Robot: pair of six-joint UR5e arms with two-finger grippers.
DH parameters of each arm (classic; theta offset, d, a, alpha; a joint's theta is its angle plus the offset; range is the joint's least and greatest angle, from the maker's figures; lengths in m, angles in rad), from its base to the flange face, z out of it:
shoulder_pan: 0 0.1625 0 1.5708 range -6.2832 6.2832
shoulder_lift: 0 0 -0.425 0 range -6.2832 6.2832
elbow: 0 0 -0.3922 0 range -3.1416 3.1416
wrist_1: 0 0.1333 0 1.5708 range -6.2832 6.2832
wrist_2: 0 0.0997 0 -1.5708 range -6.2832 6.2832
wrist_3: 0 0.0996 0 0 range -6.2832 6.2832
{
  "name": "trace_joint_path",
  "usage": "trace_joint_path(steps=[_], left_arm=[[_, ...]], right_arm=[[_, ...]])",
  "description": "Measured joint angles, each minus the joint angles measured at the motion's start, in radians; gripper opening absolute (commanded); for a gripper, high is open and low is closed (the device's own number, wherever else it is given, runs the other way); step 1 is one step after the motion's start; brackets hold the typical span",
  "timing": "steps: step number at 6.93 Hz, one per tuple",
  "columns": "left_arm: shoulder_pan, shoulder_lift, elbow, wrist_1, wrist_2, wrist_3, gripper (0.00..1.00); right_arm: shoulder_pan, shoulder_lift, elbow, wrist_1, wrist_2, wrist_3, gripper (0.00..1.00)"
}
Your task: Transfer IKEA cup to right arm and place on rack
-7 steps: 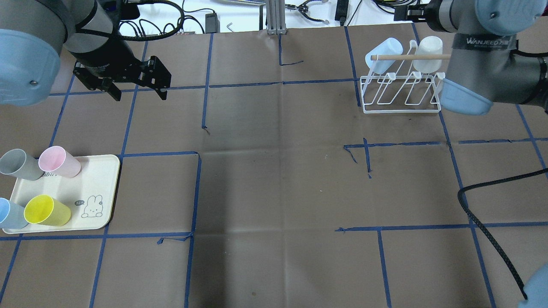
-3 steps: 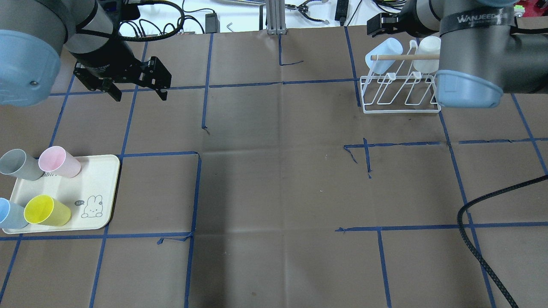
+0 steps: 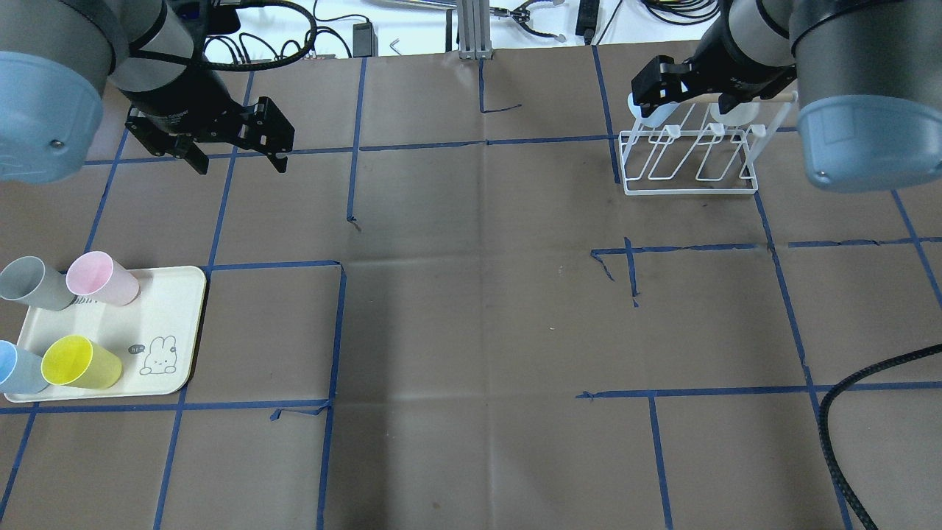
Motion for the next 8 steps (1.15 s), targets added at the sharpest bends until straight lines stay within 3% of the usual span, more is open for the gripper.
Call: trace_joint_path(steps=[2,3,8], left_arm=[[0.000,0.000,0.000,0.000,0.000,0.000,0.99],[0.000,0.000,0.000,0.000,0.000,0.000,0.99],[-0.002,0.000,0.000,0.000,0.000,0.000,0.99]], right_arm=[[0.027,-0.025,-0.063,0.190,-0.011,0.044,1.00],[0.057,-0.011,-0.105,0.229,-0.035,0.071,1.00],[0.119,-0.006,-0.119,0.297,-0.094,0.090,1.00]])
